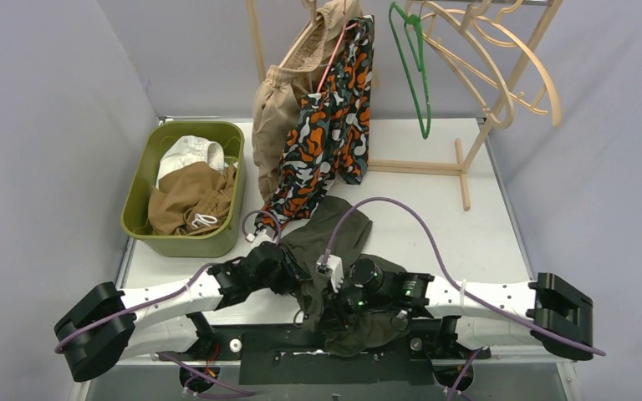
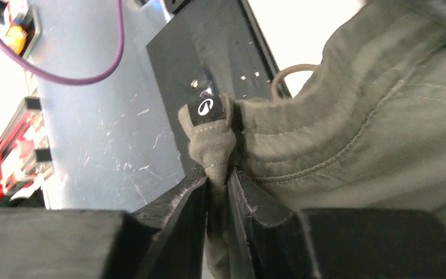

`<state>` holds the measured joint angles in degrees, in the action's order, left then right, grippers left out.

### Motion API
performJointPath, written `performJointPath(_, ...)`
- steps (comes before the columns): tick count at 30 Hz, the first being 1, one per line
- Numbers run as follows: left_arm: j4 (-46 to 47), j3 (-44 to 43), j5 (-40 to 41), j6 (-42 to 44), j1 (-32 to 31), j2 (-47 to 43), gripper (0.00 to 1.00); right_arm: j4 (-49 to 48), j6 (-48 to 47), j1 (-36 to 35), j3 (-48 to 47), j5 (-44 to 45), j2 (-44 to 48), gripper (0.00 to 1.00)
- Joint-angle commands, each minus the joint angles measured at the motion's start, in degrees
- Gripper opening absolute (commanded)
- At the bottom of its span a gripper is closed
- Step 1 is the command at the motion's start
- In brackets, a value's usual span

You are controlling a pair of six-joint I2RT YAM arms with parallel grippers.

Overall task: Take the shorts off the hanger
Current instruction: Pick up the shorts from the center of the board.

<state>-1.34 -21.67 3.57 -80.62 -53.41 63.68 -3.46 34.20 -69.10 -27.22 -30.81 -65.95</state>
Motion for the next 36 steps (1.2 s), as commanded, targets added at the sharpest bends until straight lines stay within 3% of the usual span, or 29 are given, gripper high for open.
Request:
performJointPath(1, -0.68, -4.09, -1.29, 8.16, 0.27, -0.30, 0.21, 9.80, -1.51, -0.35, -4.92, 15.77, 6.96, 0.24)
performJointPath(6, -7.09, -9.11, 0.23, 15.49, 0.30, 0.16, 0.00, 21.76, 2.80, -0.20, -6.73, 32.51, 14.67, 0.42)
performJointPath(7, -8.82, -10.43, 0.92, 16.84, 0.27, 0.40, 0.00, 23.76, 4.19, -0.12, -6.83, 36.00, 16.25, 0.43)
performJointPath(10, -12.64, -13.71, 2.62, 21.04, 0.33, 1.17, 0.00, 30.34, 11.25, 0.04, -6.61, 47.51, 19.87, 0.67)
performJointPath(14, -13.73, -17.48, 2.16, 28.57, 0.04, 2.41, 0.00, 39.56, 23.73, 2.00, -5.57, 58.53, 20.67, 0.75)
performJointPath(18, -18.25, -22.94, 3.51, 34.15, -3.34, 6.45, 0.00, 46.16, 36.42, 8.62, -4.75, 57.22, 17.76, 0.77)
performJointPath(24, -17.47, -24.83, 4.52, 34.44, -10.44, 12.50, 0.00, 36.43, 41.54, 12.65, 0.84, 49.08, 12.93, 0.76)
performJointPath(28, -14.95, -26.08, 4.73, 34.42, -14.99, 14.98, 0.16, 29.52, 45.31, 13.59, 4.40, 46.51, 9.93, 0.69)
performJointPath(32, -12.54, -27.84, 2.87, 35.21, -18.08, 18.16, 0.51, 21.07, 44.75, 15.98, 7.93, 42.42, 7.75, 0.64)
performJointPath(36, -12.24, -29.63, 1.75, 35.27, -18.65, 22.10, 0.71, 15.08, 40.52, 18.30, 8.34, 37.68, 5.18, 0.63)
